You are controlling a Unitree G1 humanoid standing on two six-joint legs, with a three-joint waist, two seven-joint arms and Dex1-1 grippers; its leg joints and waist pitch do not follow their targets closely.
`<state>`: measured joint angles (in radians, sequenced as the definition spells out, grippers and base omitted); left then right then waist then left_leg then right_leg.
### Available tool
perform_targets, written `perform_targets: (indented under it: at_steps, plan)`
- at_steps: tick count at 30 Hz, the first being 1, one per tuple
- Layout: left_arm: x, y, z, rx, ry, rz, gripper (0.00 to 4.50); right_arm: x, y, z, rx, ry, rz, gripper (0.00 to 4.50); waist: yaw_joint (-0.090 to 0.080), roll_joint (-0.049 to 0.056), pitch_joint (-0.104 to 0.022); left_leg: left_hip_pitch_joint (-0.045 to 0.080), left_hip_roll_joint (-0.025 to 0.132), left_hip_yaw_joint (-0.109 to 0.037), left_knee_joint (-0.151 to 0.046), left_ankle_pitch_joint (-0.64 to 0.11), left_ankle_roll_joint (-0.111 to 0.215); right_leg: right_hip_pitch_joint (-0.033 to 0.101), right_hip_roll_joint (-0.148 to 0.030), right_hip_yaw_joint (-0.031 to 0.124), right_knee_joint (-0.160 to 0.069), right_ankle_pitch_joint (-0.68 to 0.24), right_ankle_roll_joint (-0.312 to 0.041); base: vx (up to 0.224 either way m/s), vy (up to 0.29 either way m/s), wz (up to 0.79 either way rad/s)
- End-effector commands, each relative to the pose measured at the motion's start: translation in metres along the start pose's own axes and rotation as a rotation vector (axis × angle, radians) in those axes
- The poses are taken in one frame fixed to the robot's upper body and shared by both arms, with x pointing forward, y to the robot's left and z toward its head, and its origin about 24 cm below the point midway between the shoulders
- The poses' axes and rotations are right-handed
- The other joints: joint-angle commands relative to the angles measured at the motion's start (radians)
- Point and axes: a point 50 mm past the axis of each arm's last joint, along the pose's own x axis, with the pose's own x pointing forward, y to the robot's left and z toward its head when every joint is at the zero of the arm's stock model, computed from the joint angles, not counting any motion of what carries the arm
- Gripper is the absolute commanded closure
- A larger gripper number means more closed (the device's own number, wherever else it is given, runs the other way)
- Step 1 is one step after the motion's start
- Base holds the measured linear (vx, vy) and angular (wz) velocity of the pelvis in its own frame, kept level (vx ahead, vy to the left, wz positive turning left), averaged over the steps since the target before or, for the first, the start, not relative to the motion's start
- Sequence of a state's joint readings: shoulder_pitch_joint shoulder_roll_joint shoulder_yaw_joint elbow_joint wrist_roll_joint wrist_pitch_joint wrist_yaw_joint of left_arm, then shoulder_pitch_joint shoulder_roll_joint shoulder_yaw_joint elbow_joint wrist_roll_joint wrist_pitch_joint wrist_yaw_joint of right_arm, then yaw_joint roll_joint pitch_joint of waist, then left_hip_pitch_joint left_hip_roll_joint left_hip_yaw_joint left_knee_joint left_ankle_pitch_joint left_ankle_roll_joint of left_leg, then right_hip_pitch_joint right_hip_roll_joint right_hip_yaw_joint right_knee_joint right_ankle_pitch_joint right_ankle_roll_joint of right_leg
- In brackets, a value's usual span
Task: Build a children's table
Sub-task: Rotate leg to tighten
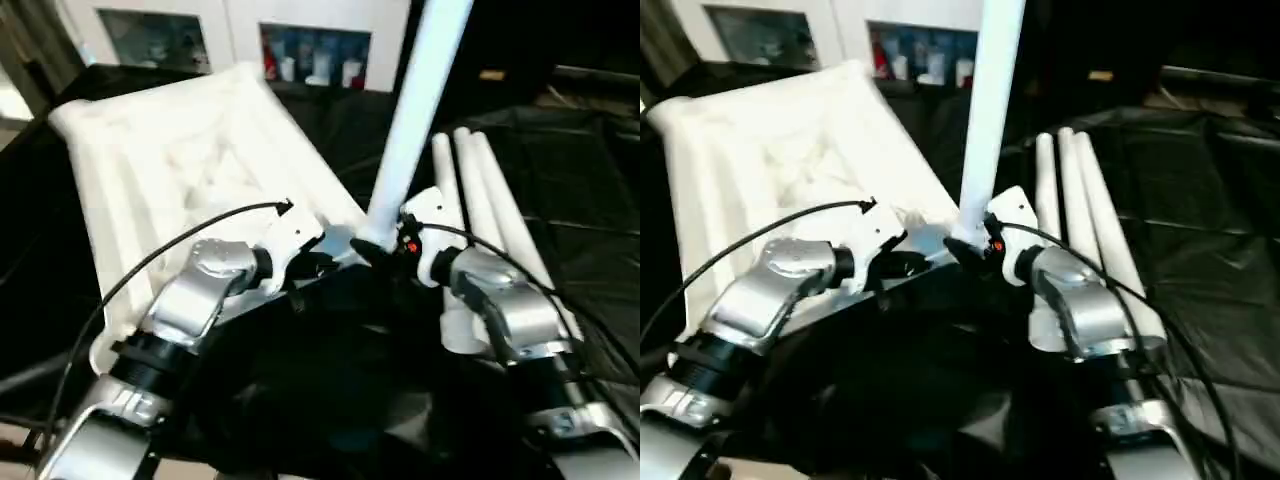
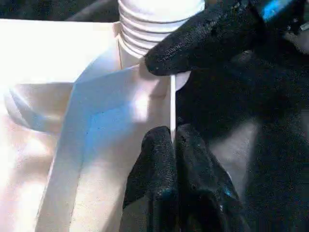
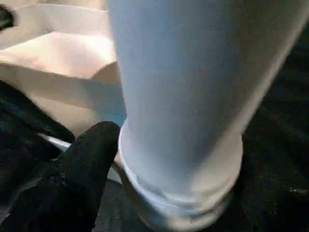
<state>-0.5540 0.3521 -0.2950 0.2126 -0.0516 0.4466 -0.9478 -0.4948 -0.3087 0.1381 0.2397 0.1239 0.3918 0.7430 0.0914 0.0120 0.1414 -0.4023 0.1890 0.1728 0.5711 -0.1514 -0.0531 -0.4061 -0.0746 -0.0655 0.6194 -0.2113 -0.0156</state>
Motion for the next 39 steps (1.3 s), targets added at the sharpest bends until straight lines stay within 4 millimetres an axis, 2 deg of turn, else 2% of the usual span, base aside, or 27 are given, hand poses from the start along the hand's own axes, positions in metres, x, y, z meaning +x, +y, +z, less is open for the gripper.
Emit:
perform_targets:
  at_steps: [1,4,9,16,17,19,20,21,22,23,24,25,27,29,30,32,36,39]
  plan:
    - [0.003,-0.011,0.017,0.066,-0.08,-0.104,4.5,0.0,0.012,0.001,-0.009,-0.002,0.11,0.81,0.001,0.003,-0.09,0.024,0.041,-0.012,-0.051,-0.061,0.094,0.062,-0.068,0.05,-0.047,0.129,-0.282,0.0,0.0,0.0]
    - [-0.005,-0.014,0.015,0.071,-0.085,-0.148,4.5,-0.008,0.01,0.001,-0.027,0.014,0.145,0.81,0.004,0.004,-0.089,0.026,0.041,-0.01,-0.049,-0.058,0.107,0.058,-0.069,0.05,-0.048,0.128,-0.298,0.0,0.0,0.0]
    - [-0.011,-0.016,0.011,0.074,-0.073,-0.172,4.5,-0.013,0.008,-0.001,-0.025,0.029,0.16,1.18,0.007,0.004,-0.088,0.026,0.041,-0.009,-0.049,-0.071,0.098,0.058,-0.07,0.05,-0.049,0.09,-0.298,0.0,0.0,0.0]
    - [-0.009,-0.014,0.009,0.056,-0.066,-0.149,4.5,-0.006,0.014,-0.002,0.01,-0.004,0.144,1.68,0.009,0.003,-0.089,0.026,0.041,-0.011,-0.05,-0.094,0.077,0.058,-0.071,0.05,-0.05,0.048,-0.292,0.0,0.0,0.0]
    - [-0.006,-0.012,0.008,0.044,-0.052,-0.119,4.5,-0.001,0.012,-0.006,0.052,-0.003,0.081,1.7,0.008,0.005,-0.089,0.026,0.041,-0.01,-0.049,-0.097,0.074,0.056,-0.072,0.051,-0.05,0.042,-0.293,0.0,0.0,0.0]
    - [0.003,-0.005,0.006,0.008,-0.02,-0.026,4.5,0.01,0.007,-0.015,0.141,0.012,-0.065,1.71,0.004,0.005,-0.089,0.027,0.04,-0.01,-0.051,-0.121,0.05,0.055,-0.072,0.052,-0.053,-0.003,-0.289,0.0,0.0,0.0]
    - [0.003,-0.005,0.006,0.008,-0.02,-0.026,4.5,0.01,0.007,-0.015,0.141,0.012,-0.065,1.73,0.004,0.005,-0.089,0.027,0.04,-0.01,-0.051,-0.121,0.05,0.055,-0.072,0.052,-0.053,-0.003,-0.289,0.0,0.0,0.0]
    - [0.009,0.001,0.006,-0.022,0.001,0.05,4.5,0.017,0.005,-0.021,0.202,0.023,-0.16,1.73,-0.001,0.003,-0.086,0.026,0.039,-0.01,-0.055,-0.151,0.026,0.053,-0.075,0.053,-0.06,-0.062,-0.28,0.0,0.0,0.0]
    - [0.012,0.004,0.006,-0.038,0.012,0.089,4.5,0.021,0.004,-0.024,0.232,0.029,-0.205,1.73,-0.001,0.004,-0.084,0.032,0.039,-0.012,-0.058,-0.184,0.004,0.053,-0.075,0.052,-0.066,-0.117,-0.27,0.0,0.0,0.0]
    - [0.013,0.004,0.006,-0.041,0.014,0.097,4.5,0.022,0.004,-0.025,0.238,0.03,-0.214,1.73,-0.004,0.004,-0.084,0.03,0.039,-0.011,-0.058,-0.185,-0.002,0.054,-0.076,0.053,-0.066,-0.123,-0.264,0.0,0.0,0.0]
    - [0.022,0.012,0.008,-0.095,0.032,0.203,4.5,0.031,0.001,-0.031,0.317,0.046,-0.352,1.74,-0.005,0.005,-0.081,0.033,0.039,-0.011,-0.06,-0.207,-0.017,0.046,-0.077,0.056,-0.072,-0.16,-0.25,0.0,0.0,0.0]
    - [0.027,0.015,0.012,-0.101,0.034,0.243,4.5,0.037,0.003,-0.03,0.337,0.044,-0.373,1.74,-0.005,0.004,-0.082,0.032,0.036,-0.013,-0.061,-0.214,-0.023,0.049,-0.076,0.054,-0.072,-0.176,-0.244,0.0,0.0,0.0]
    - [0.032,0.017,0.015,-0.104,0.037,0.279,4.5,0.044,0.006,-0.029,0.355,0.041,-0.387,1.74,-0.003,0.004,-0.082,0.037,0.037,-0.012,-0.062,-0.239,-0.032,0.046,-0.078,0.056,-0.08,-0.215,-0.226,0.0,0.0,0.0]
    - [0.04,0.014,0.024,-0.1,0.017,0.286,4.5,0.056,0.015,-0.022,0.345,0.029,-0.354,1.74,0.0,0.005,-0.081,0.032,0.037,-0.014,-0.064,-0.239,-0.029,0.049,-0.078,0.056,-0.08,-0.213,-0.21,0.0,0.0,0.0]
    - [0.041,0.014,0.026,-0.096,0.012,0.282,4.5,0.058,0.017,-0.021,0.343,0.024,-0.346,1.39,-0.001,0.003,-0.082,0.03,0.036,-0.015,-0.065,-0.238,-0.027,0.049,-0.077,0.055,-0.081,-0.21,-0.206,0.0,0.0,0.0]
    - [0.045,0.011,0.031,-0.077,-0.005,0.261,4.5,0.064,0.022,-0.014,0.349,-0.003,-0.299,1.04,0.0,0.003,-0.084,0.03,0.036,-0.014,-0.064,-0.223,-0.019,0.05,-0.077,0.055,-0.079,-0.183,-0.205,0.0,0.0,0.0]
    - [0.044,0.005,0.029,-0.055,-0.022,0.184,4.5,0.062,0.024,-0.005,0.26,-0.029,-0.217,0.68,-0.001,0.001,-0.086,0.023,0.034,-0.015,-0.062,-0.189,0.0,0.055,-0.075,0.053,-0.073,-0.124,-0.213,0.0,0.0,0.0]
    - [0.039,0.002,0.026,-0.032,-0.029,0.14,4.5,0.054,0.021,-0.003,0.203,-0.035,-0.152,0.68,-0.001,0.002,-0.088,0.024,0.036,-0.014,-0.06,-0.165,0.013,0.057,-0.074,0.053,-0.069,-0.08,-0.225,0.0,0.0,0.0]
